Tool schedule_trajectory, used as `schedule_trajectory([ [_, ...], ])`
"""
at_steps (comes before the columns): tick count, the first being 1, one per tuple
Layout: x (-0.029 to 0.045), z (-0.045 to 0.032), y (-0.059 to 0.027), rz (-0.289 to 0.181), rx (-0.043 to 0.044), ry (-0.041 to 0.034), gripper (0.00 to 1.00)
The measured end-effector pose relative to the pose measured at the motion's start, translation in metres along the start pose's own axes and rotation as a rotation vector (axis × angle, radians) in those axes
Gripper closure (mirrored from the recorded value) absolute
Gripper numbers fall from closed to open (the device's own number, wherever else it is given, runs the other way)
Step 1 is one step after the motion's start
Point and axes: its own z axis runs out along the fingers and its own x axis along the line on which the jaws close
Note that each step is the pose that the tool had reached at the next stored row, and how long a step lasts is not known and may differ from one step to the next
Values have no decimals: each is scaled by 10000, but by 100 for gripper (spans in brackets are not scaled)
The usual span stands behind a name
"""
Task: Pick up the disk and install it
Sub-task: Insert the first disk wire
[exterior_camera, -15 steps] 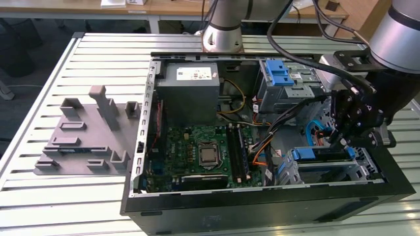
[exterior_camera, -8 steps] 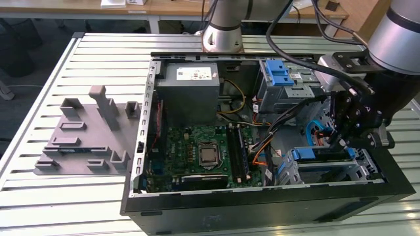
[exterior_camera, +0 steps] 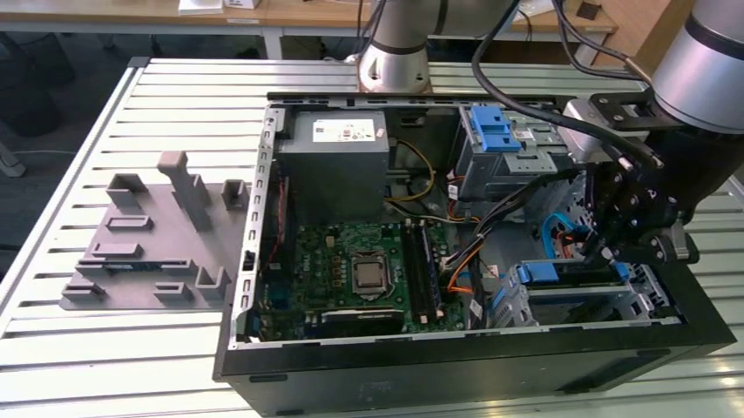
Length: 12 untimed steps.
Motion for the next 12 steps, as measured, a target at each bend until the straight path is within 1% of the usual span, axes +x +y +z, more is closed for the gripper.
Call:
schedule_trajectory([
  [7, 9, 2, 0, 11, -1, -2, 84],
  [12, 9, 21, 4, 11, 0, 1, 84],
])
